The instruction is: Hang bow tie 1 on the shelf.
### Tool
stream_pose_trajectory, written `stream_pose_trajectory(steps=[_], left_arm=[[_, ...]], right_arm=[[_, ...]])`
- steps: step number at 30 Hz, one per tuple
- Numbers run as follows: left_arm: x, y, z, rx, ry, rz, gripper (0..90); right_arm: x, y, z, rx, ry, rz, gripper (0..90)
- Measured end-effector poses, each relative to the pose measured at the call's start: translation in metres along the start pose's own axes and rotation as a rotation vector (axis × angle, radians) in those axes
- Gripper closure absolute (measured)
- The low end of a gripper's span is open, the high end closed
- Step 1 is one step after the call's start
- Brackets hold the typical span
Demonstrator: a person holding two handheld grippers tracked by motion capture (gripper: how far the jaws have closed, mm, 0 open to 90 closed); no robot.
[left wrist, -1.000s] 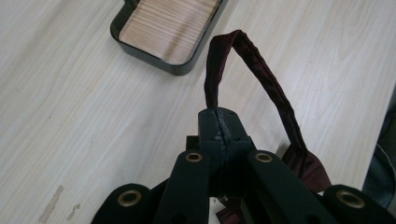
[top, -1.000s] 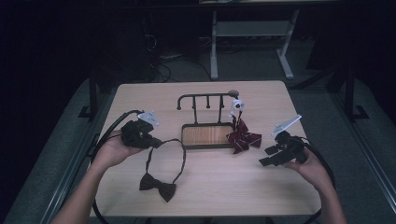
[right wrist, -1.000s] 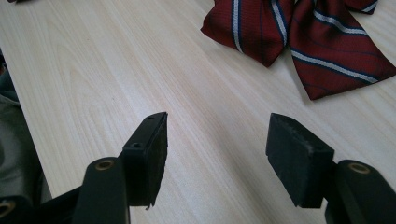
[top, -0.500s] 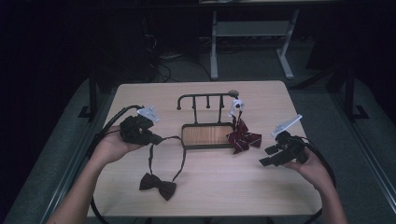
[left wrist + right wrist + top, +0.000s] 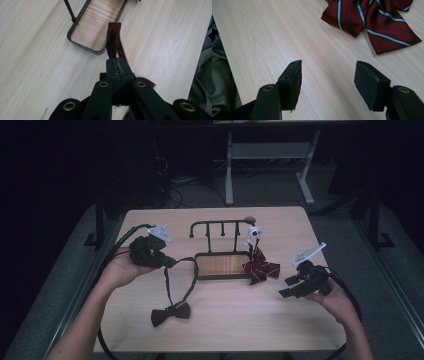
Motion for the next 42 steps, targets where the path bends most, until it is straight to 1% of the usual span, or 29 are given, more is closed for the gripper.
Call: stream_pose_trajectory(steps=[5, 10, 11, 13, 14, 17, 19, 21, 22, 24, 26, 28, 29, 31, 32, 33, 34, 35, 36, 37, 38, 42], left_arm=[[0.004, 0.005, 0.004, -0.001, 0.008, -0.001, 90.0], [0.006, 0.012, 0.008, -0.004, 0.013, 0.003, 90.0], [0.006, 0.013, 0.008, 0.000, 0.013, -0.004, 90.0], [0.007, 0.016, 0.010, -0.011, 0.018, 0.005, 90.0], [0.007, 0.018, 0.010, -0.007, 0.019, -0.003, 90.0], [0.009, 0.022, 0.012, -0.018, 0.024, 0.003, 90.0], [0.009, 0.026, 0.013, -0.011, 0.027, -0.003, 90.0], [0.011, 0.028, 0.015, -0.020, 0.032, 0.008, 90.0], [0.011, 0.029, 0.015, -0.011, 0.034, 0.001, 90.0], [0.014, 0.031, 0.017, -0.015, 0.037, 0.002, 90.0], [0.016, 0.034, 0.018, -0.011, 0.042, -0.007, 90.0], [0.018, 0.034, 0.019, -0.013, 0.046, -0.003, 90.0], [0.019, 0.035, 0.019, -0.008, 0.048, -0.008, 90.0], [0.020, 0.036, 0.021, -0.010, 0.055, -0.002, 90.0], [0.020, 0.037, 0.022, -0.004, 0.056, -0.008, 90.0], [0.021, 0.037, 0.024, -0.004, 0.055, -0.003, 90.0], [0.021, 0.038, 0.025, 0.002, 0.058, -0.010, 90.0], [0.022, 0.039, 0.026, -0.003, 0.057, -0.005, 90.0], [0.022, 0.040, 0.028, -0.001, 0.058, -0.006, 90.0], [0.022, 0.041, 0.028, 0.009, 0.062, -0.015, 90.0], [0.023, 0.041, 0.031, 0.005, 0.066, -0.005, 90.0], [0.025, 0.045, 0.037, 0.019, 0.077, -0.010, 90.0]], right_arm=[[-0.001, -0.001, -0.001, 0.002, 0.004, 0.003, 38.6], [-0.001, -0.003, -0.002, -0.006, 0.007, 0.004, 38.8], [0.000, -0.003, -0.002, -0.006, 0.006, 0.003, 39.0], [0.000, -0.003, -0.002, -0.005, 0.004, -0.002, 39.0], [0.001, -0.003, -0.002, -0.004, 0.003, -0.003, 39.0], [0.002, -0.003, -0.001, -0.008, 0.000, 0.004, 39.0], [0.002, -0.002, 0.000, -0.007, 0.000, 0.001, 39.0], [0.002, -0.002, 0.000, -0.007, -0.002, 0.002, 39.0], [0.002, -0.002, 0.000, -0.007, -0.002, 0.002, 39.0], [0.001, -0.002, 0.000, -0.002, -0.002, 0.004, 39.0], [0.001, -0.002, 0.000, -0.001, -0.001, 0.003, 39.0], [0.002, -0.002, 0.001, -0.001, -0.001, 0.003, 39.0], [0.002, -0.002, 0.001, -0.002, -0.002, 0.003, 39.0], [0.004, -0.002, 0.001, -0.008, 0.002, 0.001, 39.1], [0.004, -0.002, 0.000, 0.000, -0.005, -0.003, 39.0], [0.004, -0.002, 0.000, -0.001, -0.005, -0.004, 39.1], [0.005, -0.002, 0.000, -0.002, -0.006, -0.005, 39.1], [0.005, -0.002, 0.001, -0.006, -0.002, -0.006, 39.0], [0.005, -0.002, 0.000, 0.001, -0.006, -0.010, 39.0], [0.005, -0.002, 0.000, 0.001, -0.006, -0.009, 39.0], [0.005, -0.002, 0.000, 0.003, -0.007, -0.007, 39.0], [0.004, -0.002, 0.001, 0.001, -0.005, 0.001, 39.1]])
Point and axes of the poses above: each handheld gripper's, and its own axes: x roughly backward along the jaws, y roughly out of its top, z roughly to its left, the point moved 7 cm from there along -x, roughly forward along the jaws, and after that the axes turned 6 degrees about -y, right-handed, at the moved point
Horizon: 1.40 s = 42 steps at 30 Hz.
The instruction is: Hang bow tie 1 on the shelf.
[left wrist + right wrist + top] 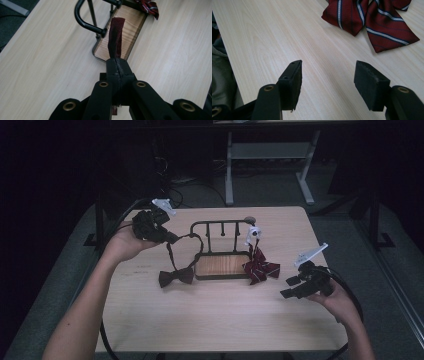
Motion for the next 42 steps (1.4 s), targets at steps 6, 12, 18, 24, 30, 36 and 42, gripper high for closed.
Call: stream_pose_trajectory(steps=[6, 12, 18, 24, 30, 36, 42], left_arm=[[-0.003, 0.003, 0.008, 0.025, 0.000, 0.005, 90.0], [-0.008, 0.002, 0.014, 0.041, 0.004, 0.032, 90.0], [-0.011, 0.005, 0.022, 0.050, 0.014, 0.054, 89.9], [-0.017, 0.004, 0.028, 0.058, 0.032, 0.092, 89.6], [-0.021, 0.002, 0.030, 0.070, 0.044, 0.110, 84.9], [-0.021, -0.003, 0.028, 0.062, 0.033, 0.114, 82.6], [-0.024, -0.011, 0.024, 0.057, 0.022, 0.095, 80.5]], right_arm=[[0.001, 0.000, -0.001, 0.004, -0.001, -0.008, 39.0], [0.003, -0.001, 0.000, -0.006, -0.001, -0.007, 39.1], [0.002, -0.001, 0.000, -0.003, 0.000, -0.005, 39.0], [0.004, -0.001, 0.000, -0.003, -0.002, -0.013, 38.9], [0.004, -0.002, -0.001, -0.002, -0.005, -0.016, 38.9], [0.005, -0.002, -0.001, -0.013, -0.005, -0.019, 38.8], [0.004, -0.004, -0.003, -0.026, -0.017, -0.024, 37.8]])
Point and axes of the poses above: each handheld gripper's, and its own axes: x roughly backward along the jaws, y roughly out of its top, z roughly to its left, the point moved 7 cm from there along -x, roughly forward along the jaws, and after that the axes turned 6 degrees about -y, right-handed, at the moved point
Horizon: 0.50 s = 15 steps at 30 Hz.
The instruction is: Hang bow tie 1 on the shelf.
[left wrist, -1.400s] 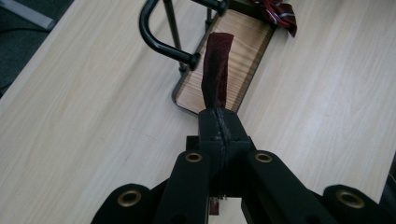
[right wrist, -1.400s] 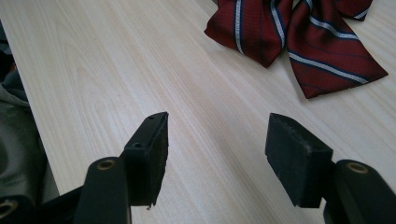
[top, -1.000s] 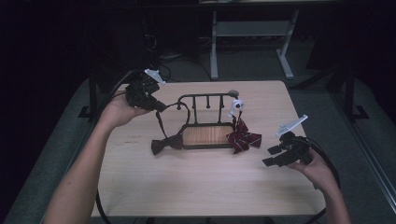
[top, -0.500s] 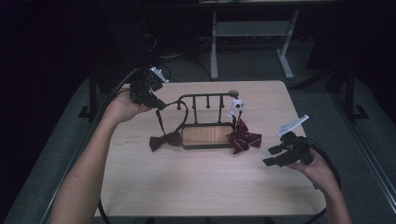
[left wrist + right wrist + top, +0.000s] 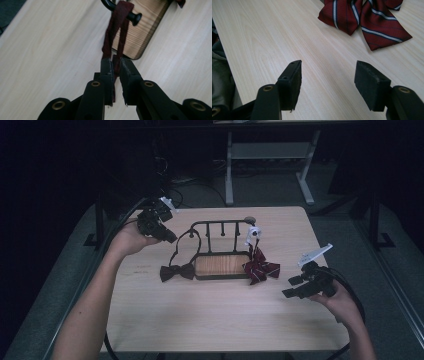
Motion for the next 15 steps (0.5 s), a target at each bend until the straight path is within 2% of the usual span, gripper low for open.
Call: stream_pose_trajectory(steps=[3, 15], left_arm=[[-0.002, -0.004, -0.002, 0.006, -0.010, -0.017, 80.5], [-0.005, -0.023, -0.007, 0.007, -0.011, -0.014, 78.0]], right_arm=[[-0.001, 0.000, 0.000, -0.007, 0.002, -0.001, 37.2], [-0.004, 0.000, 0.000, -0.015, -0.006, 0.002, 34.9]])
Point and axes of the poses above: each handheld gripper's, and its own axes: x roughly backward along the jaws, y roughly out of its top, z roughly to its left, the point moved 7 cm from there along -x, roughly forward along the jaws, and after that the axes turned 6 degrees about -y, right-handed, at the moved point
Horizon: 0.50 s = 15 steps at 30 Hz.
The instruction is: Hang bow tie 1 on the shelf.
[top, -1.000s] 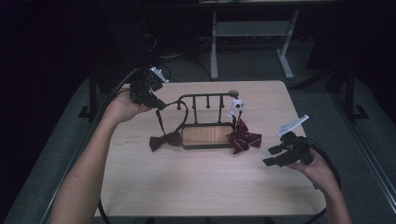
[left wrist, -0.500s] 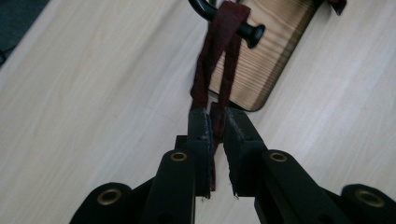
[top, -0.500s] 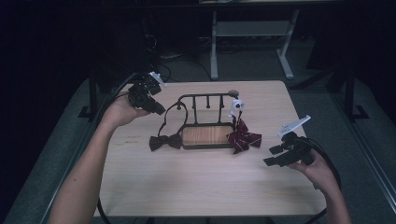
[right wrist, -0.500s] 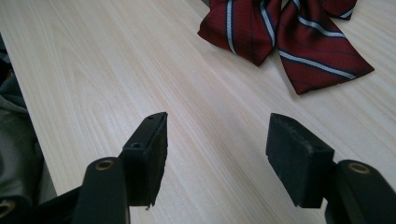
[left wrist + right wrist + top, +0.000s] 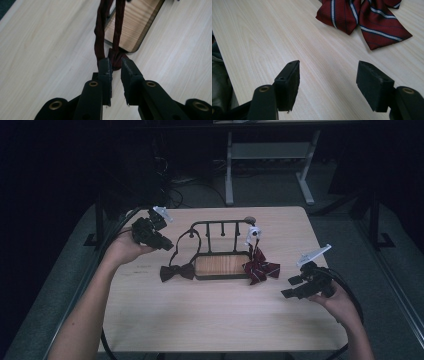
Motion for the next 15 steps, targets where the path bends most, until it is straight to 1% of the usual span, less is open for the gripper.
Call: stream_pose_trajectory(steps=[3, 6, 7, 8, 13, 15], left_arm=[[-0.002, -0.004, -0.002, -0.007, -0.005, -0.003, 77.5], [-0.004, -0.008, -0.006, -0.003, -0.012, -0.012, 76.6], [-0.005, -0.009, -0.006, -0.010, -0.011, -0.012, 76.5], [-0.005, -0.011, -0.007, -0.005, -0.015, -0.019, 76.5], [-0.007, -0.018, -0.009, -0.004, -0.019, -0.025, 76.3], [-0.007, -0.020, -0.010, -0.001, -0.025, -0.038, 76.3]], right_arm=[[-0.001, 0.000, 0.000, -0.001, -0.002, 0.001, 34.6], [0.000, 0.000, -0.001, -0.004, -0.001, -0.002, 34.6], [0.000, 0.000, -0.001, -0.005, -0.001, -0.003, 34.6], [0.000, 0.000, -0.001, -0.006, -0.001, -0.004, 34.5], [0.000, -0.002, -0.003, -0.014, -0.002, 0.004, 34.1], [0.000, -0.003, -0.004, -0.015, -0.006, 0.003, 34.1]])
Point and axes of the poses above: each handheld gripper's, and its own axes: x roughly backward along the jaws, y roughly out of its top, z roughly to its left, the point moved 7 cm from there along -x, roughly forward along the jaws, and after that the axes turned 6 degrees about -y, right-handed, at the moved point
